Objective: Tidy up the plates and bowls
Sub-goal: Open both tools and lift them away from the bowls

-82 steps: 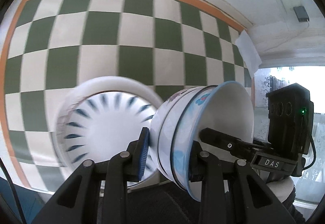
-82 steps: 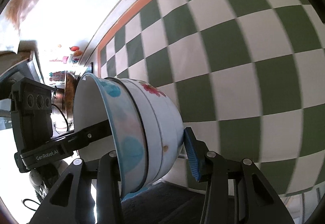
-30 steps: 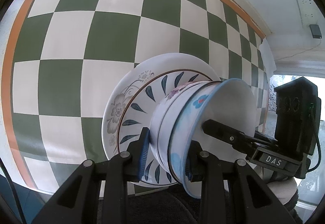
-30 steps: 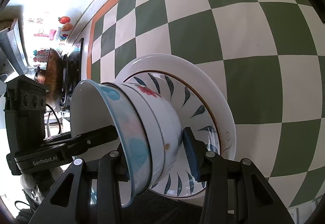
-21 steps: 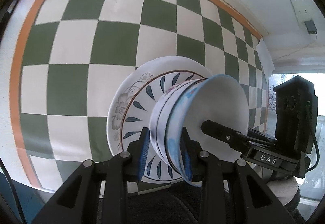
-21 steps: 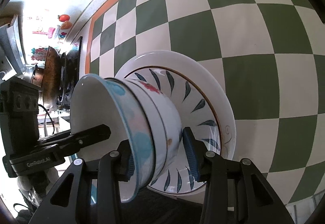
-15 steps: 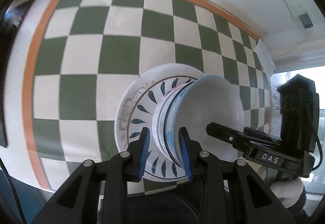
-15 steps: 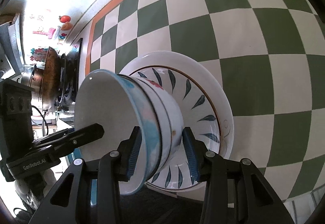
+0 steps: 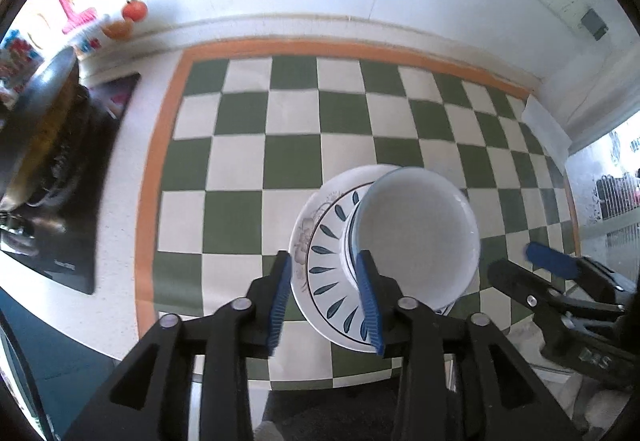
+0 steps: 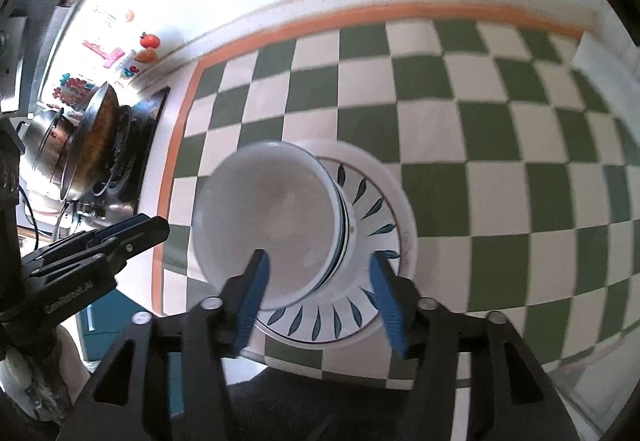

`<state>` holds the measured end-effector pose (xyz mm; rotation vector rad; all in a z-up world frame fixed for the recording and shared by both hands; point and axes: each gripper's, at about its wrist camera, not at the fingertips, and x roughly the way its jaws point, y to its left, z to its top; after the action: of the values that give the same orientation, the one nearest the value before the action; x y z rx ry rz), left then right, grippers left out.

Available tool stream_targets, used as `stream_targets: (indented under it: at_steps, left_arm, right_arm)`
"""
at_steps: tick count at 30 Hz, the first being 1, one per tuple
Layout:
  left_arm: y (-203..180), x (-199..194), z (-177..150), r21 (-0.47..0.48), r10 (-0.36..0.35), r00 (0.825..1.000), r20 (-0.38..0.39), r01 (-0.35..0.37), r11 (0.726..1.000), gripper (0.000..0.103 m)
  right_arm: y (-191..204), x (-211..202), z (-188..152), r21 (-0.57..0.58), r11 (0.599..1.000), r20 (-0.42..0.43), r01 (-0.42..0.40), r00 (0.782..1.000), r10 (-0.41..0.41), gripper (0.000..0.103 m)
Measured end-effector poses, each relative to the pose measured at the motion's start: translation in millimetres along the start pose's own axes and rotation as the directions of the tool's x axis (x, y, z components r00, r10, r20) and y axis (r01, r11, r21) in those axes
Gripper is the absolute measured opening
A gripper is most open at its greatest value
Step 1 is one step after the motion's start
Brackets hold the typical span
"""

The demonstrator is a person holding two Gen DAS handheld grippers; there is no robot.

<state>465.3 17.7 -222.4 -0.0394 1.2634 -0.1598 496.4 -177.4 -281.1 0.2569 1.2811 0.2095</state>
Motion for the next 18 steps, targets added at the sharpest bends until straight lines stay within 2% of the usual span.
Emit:
stream_targets:
  at_steps: [1, 2, 3, 5, 10, 18]
  left_arm:
    - [-1.6, -5.2, -2.2, -0.003, -0.001, 1.000, 0.016, 0.001, 1.000, 0.040]
    - [-2.1, -13.5, -5.4, -0.013, 0.000, 0.999, 0.040, 0.000, 1.000, 0.050]
    - [-2.8, -20.4, -8.2, -0.017, 0.006, 0.998, 0.061, -0.005, 1.000, 0.068]
    - [-6.6, -35.6, -14.5, -0.021, 0.026, 0.994, 0.107, -0.024, 0.999, 0.090]
    - [-15.4, -78.1, -38.4, -0.062, 0.072, 0.977, 0.202, -0.061, 0.996, 0.093]
    - [-34.9, -139.9, -84.9, -0.077, 0.093, 0.955, 0.281, -0.074, 0.994, 0.093]
  right_arm:
    - [2.1, -10.1, -2.3, -0.007, 1.000, 0.025, 0.017, 1.000, -0.016, 0.082]
    - [3.1, -19.1, -4.9, -0.010, 0.999, 0.050, 0.037, 0.998, -0.036, 0.085]
    - [3.9, -27.3, -7.0, -0.014, 0.998, 0.073, 0.058, 0.996, -0.057, 0.088]
    - [7.0, -44.9, -13.0, -0.026, 0.994, 0.124, 0.106, 0.987, -0.102, 0.091]
    - [7.1, -89.7, -36.5, -0.039, 0.989, 0.220, 0.142, 0.967, -0.130, 0.094]
    - [16.6, -159.3, -89.1, -0.069, 0.985, 0.325, 0.161, 0.937, -0.131, 0.095]
